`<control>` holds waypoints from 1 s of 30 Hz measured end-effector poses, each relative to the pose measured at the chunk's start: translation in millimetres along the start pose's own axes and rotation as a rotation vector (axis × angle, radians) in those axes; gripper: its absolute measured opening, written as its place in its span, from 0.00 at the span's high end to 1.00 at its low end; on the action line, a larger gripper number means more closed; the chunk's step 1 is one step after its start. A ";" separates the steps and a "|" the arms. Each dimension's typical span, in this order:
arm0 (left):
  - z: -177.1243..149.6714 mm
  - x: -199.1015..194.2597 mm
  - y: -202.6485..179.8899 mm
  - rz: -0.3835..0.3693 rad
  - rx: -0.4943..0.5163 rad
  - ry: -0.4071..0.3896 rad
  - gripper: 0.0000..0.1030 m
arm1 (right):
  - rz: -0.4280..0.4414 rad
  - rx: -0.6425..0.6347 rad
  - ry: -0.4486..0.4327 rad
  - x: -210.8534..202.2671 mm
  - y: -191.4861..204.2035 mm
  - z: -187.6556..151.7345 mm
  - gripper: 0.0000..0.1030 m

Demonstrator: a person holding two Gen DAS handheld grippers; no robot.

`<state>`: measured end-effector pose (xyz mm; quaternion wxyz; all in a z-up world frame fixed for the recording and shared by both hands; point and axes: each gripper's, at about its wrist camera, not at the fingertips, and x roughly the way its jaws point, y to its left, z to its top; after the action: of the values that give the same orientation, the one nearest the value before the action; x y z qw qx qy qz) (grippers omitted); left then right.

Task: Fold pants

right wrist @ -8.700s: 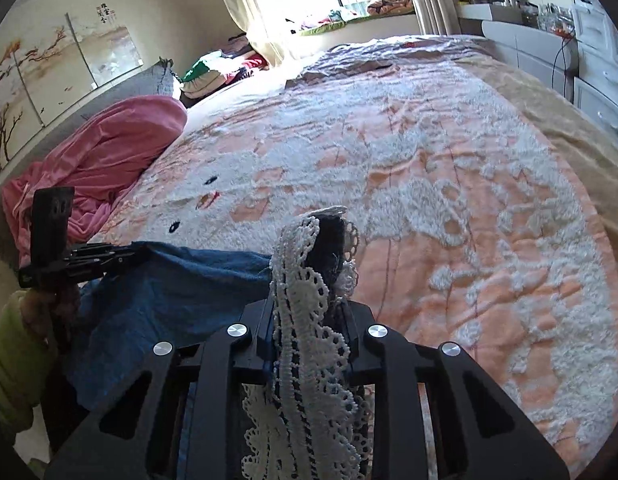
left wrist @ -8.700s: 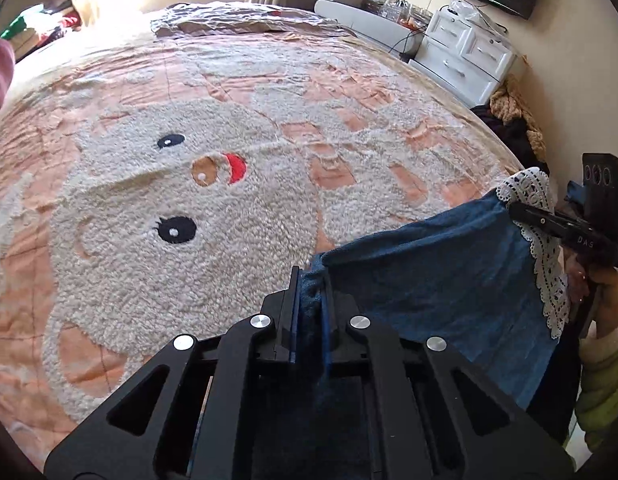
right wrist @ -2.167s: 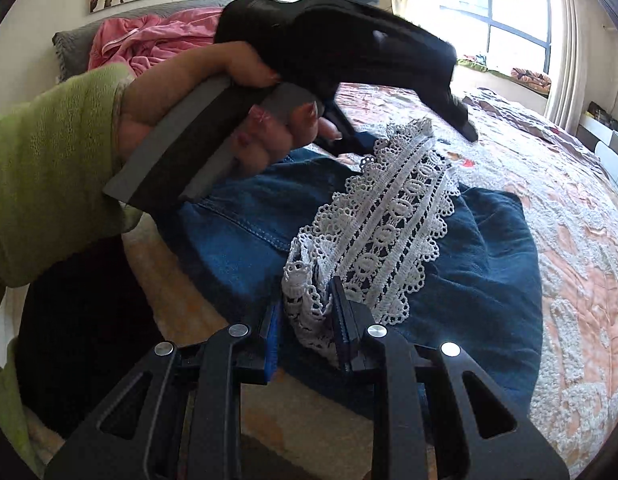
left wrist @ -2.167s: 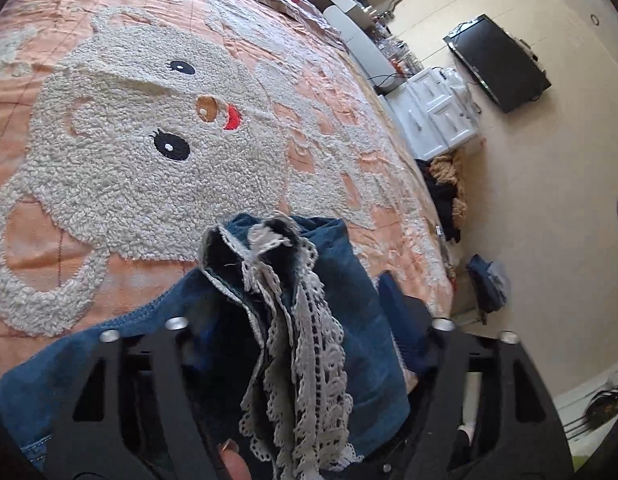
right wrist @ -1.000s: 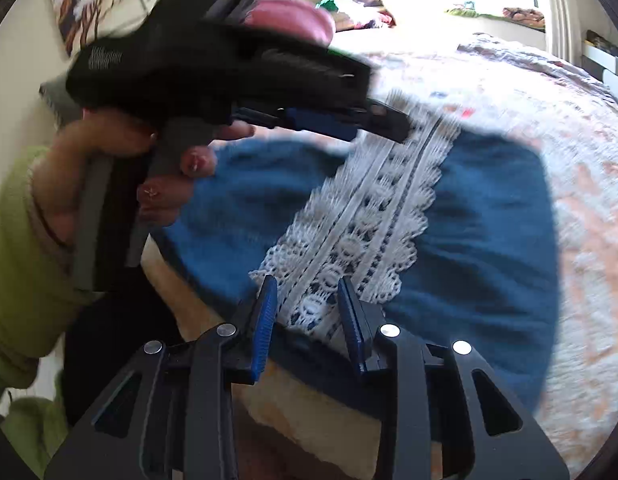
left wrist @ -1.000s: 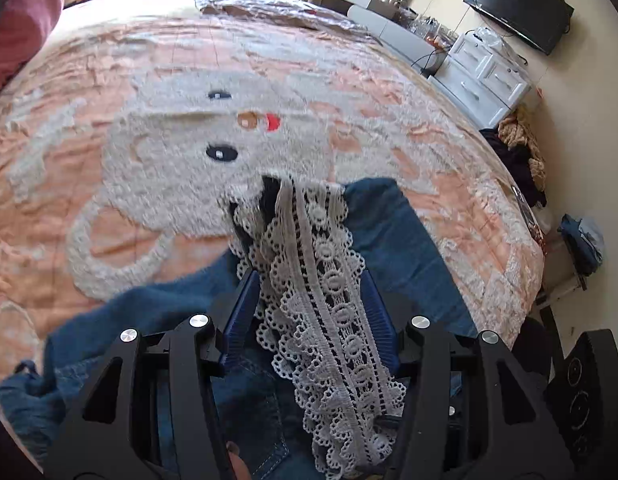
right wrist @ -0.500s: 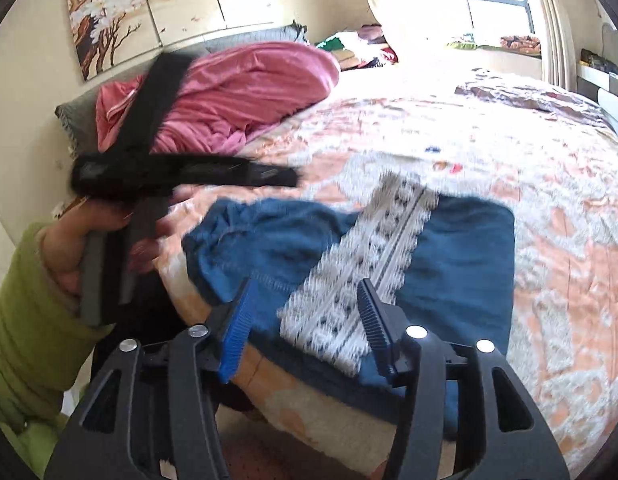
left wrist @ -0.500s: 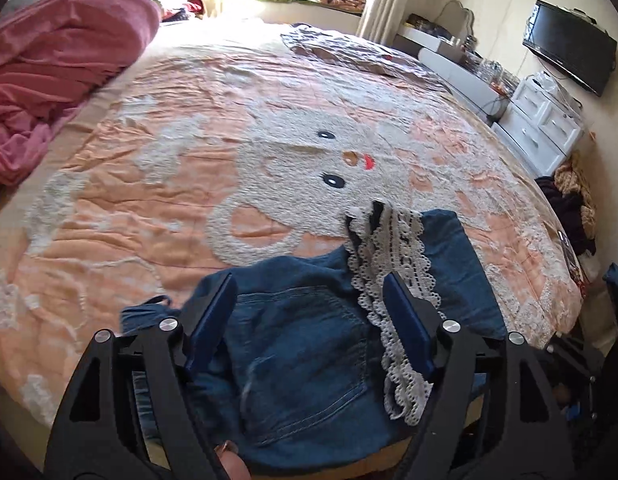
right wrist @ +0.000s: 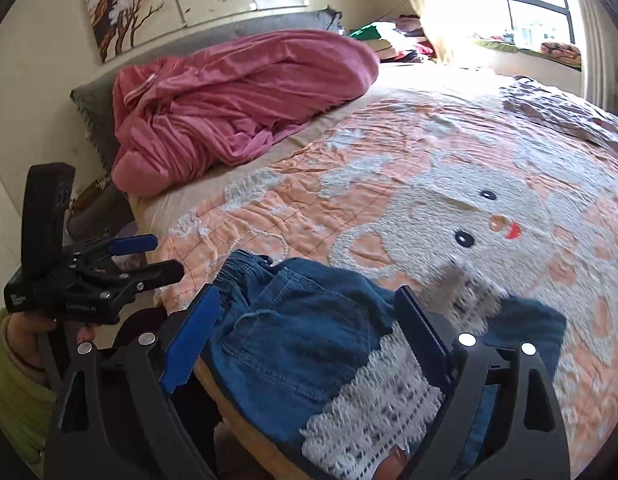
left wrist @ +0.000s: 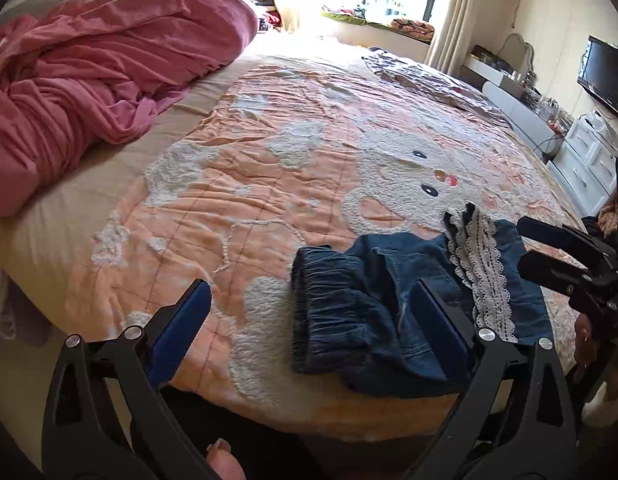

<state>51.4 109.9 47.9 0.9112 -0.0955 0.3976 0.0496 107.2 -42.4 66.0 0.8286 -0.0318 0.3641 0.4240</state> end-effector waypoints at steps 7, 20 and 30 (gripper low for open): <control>-20.3 4.1 18.9 0.009 -0.052 0.024 0.10 | 0.013 -0.114 0.090 51.2 15.9 21.6 0.14; -64.0 19.1 14.2 -0.105 -0.151 0.069 0.10 | 0.161 -0.309 0.339 144.7 54.5 37.1 0.15; -67.3 48.6 3.8 -0.138 -0.227 0.111 0.11 | 0.254 -0.415 0.486 186.4 62.1 29.2 0.37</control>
<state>35.7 99.9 -33.1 0.8724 -0.2277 0.4317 0.0262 148.9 134.4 -14.3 0.6341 -0.2543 0.4579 0.5688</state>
